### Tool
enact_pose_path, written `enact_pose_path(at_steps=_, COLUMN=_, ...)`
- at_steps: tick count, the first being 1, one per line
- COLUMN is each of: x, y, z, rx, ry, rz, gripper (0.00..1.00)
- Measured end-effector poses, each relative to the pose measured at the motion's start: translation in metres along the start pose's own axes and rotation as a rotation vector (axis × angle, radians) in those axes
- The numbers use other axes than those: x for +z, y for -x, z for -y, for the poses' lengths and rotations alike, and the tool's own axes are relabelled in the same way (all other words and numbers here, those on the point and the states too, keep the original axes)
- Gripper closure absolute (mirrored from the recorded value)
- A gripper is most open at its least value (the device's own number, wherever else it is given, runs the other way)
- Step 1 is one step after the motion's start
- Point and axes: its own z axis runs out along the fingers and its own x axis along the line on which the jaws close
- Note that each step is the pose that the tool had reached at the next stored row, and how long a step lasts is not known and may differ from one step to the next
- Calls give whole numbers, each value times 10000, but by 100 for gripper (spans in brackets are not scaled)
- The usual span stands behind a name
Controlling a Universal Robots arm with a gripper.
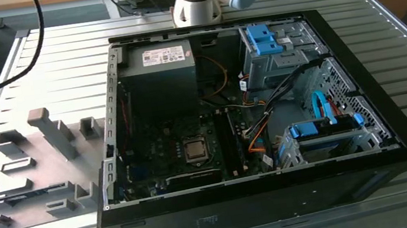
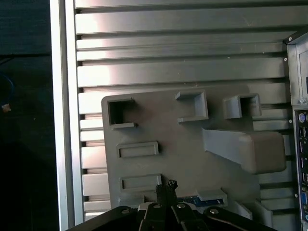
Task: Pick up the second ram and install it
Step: 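Reach for the second ram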
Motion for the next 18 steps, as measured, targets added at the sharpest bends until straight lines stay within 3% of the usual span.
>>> enact_pose_path(at_steps=4, x=30, y=3, z=50, rx=0, ry=-1, rz=0, gripper=89)
enact_pose_path(at_steps=12, x=166, y=13, z=180, rx=-1, ry=-6, rz=0, gripper=89)
enact_pose_path(at_steps=18, x=239, y=116, z=223, rx=-4, ry=-52, rz=-3, gripper=89)
